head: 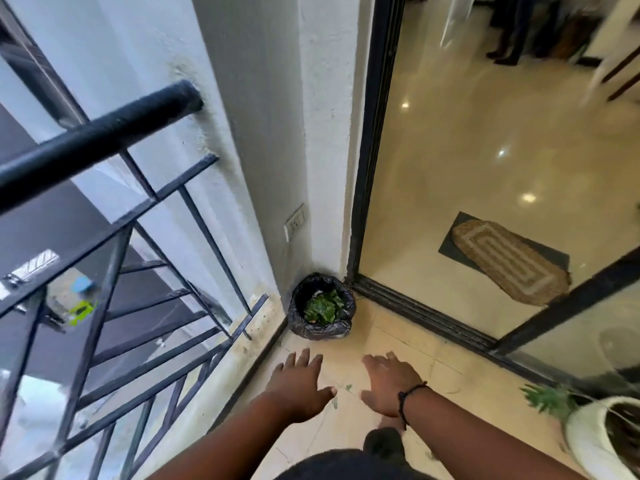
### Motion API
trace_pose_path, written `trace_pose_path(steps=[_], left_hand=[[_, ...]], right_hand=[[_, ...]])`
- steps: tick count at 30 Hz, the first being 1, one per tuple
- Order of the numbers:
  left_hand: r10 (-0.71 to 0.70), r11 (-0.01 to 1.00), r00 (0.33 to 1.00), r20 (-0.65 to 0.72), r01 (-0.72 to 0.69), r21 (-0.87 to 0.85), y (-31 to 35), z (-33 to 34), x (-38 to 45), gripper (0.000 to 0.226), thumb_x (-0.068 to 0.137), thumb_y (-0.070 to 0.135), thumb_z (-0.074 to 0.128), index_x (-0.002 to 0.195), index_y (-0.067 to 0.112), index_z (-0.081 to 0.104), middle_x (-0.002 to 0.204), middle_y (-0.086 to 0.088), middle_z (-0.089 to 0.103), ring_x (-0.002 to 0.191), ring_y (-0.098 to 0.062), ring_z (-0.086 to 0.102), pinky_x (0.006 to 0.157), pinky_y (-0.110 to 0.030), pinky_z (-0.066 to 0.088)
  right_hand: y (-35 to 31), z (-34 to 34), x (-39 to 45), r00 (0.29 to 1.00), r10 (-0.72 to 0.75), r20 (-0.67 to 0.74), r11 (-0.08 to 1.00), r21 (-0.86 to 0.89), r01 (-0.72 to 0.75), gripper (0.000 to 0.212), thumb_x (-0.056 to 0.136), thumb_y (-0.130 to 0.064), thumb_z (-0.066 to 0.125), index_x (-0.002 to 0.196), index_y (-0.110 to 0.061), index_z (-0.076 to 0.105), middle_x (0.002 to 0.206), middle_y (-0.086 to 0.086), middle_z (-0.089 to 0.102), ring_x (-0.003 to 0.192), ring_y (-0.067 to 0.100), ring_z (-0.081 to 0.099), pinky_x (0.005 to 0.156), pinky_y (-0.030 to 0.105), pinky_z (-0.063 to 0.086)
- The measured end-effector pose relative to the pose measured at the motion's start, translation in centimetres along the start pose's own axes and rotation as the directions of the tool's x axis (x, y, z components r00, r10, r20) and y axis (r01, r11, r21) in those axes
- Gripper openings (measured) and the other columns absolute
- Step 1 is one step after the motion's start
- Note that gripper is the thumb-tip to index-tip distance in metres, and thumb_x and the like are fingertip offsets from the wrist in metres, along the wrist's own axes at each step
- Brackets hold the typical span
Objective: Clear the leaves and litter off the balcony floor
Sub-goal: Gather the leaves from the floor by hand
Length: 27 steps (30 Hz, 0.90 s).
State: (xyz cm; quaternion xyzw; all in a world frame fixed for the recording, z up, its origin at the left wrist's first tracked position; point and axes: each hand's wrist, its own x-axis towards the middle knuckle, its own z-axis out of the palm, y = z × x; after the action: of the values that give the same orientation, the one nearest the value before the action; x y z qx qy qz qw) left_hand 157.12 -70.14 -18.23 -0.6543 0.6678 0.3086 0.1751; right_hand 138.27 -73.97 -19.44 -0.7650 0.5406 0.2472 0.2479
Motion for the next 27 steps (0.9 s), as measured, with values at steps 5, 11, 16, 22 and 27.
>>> trace_pose_path(steps=[5, 11, 16, 22, 27], left_hand=[[0.067, 0.997, 0.998, -0.005, -0.067, 0.044, 0.6, 1.1, -4.1, 0.077, 0.099, 0.060, 0.035, 0.159, 0.022, 0.005, 0.166, -0.008, -0.003, 0.152, -0.031, -0.001, 0.123, -0.045, 0.008], [0.122, 0.982, 0.990, 0.067, -0.131, 0.135, 2.6, 3.0, -5.8, 0.079, 0.098, 0.062, 0.034, 0.159, 0.022, 0.004, 0.166, -0.007, -0.007, 0.152, -0.031, -0.002, 0.122, -0.047, 0.008], [0.226, 0.945, 0.971, 0.074, -0.237, 0.225, 7.1, 3.7, -6.2, 0.078, 0.099, 0.061, 0.035, 0.159, 0.021, 0.006, 0.166, -0.008, -0.005, 0.152, -0.031, -0.001, 0.122, -0.046, 0.010], [0.341, 0.854, 0.932, 0.126, -0.363, 0.372, 14.1, 5.9, -7.6, 0.079, 0.098, 0.062, 0.034, 0.159, 0.022, 0.004, 0.166, -0.008, -0.006, 0.152, -0.032, -0.001, 0.122, -0.047, 0.009], [0.453, 0.739, 0.868, 0.205, -0.494, 0.457, 21.9, 10.6, -10.6, 0.078, 0.098, 0.063, 0.031, 0.159, 0.022, 0.003, 0.165, -0.009, -0.008, 0.152, -0.034, -0.002, 0.122, -0.048, 0.007]], right_hand=[[-1.7, 0.9, -6.7, 0.997, -0.048, -0.068, 0.999, 0.013, 0.049, 0.065, 0.096, -0.045, 0.047, 0.151, -0.018, 0.023, 0.156, 0.008, 0.029, 0.147, 0.030, 0.015, 0.115, 0.043, 0.026], [0.4, 3.9, -12.4, 0.996, 0.061, -0.063, 0.992, 0.115, -0.054, 0.066, 0.097, -0.044, 0.046, 0.152, -0.019, 0.021, 0.158, 0.009, 0.026, 0.149, 0.031, 0.010, 0.117, 0.042, 0.023], [4.5, 7.6, -17.2, 0.978, 0.207, -0.028, 0.959, 0.202, -0.197, 0.067, 0.098, -0.042, 0.045, 0.153, -0.017, 0.017, 0.160, 0.009, 0.021, 0.150, 0.030, 0.005, 0.119, 0.043, 0.019], [8.8, 13.5, -24.2, 0.927, 0.375, -0.010, 0.856, 0.387, -0.342, 0.067, 0.099, -0.044, 0.045, 0.153, -0.018, 0.016, 0.160, 0.008, 0.021, 0.150, 0.029, 0.007, 0.119, 0.041, 0.018], [11.6, 20.3, -32.0, 0.877, 0.479, 0.025, 0.747, 0.514, -0.422, 0.068, 0.099, -0.044, 0.044, 0.154, -0.017, 0.015, 0.159, 0.009, 0.022, 0.150, 0.029, 0.009, 0.118, 0.043, 0.020]])
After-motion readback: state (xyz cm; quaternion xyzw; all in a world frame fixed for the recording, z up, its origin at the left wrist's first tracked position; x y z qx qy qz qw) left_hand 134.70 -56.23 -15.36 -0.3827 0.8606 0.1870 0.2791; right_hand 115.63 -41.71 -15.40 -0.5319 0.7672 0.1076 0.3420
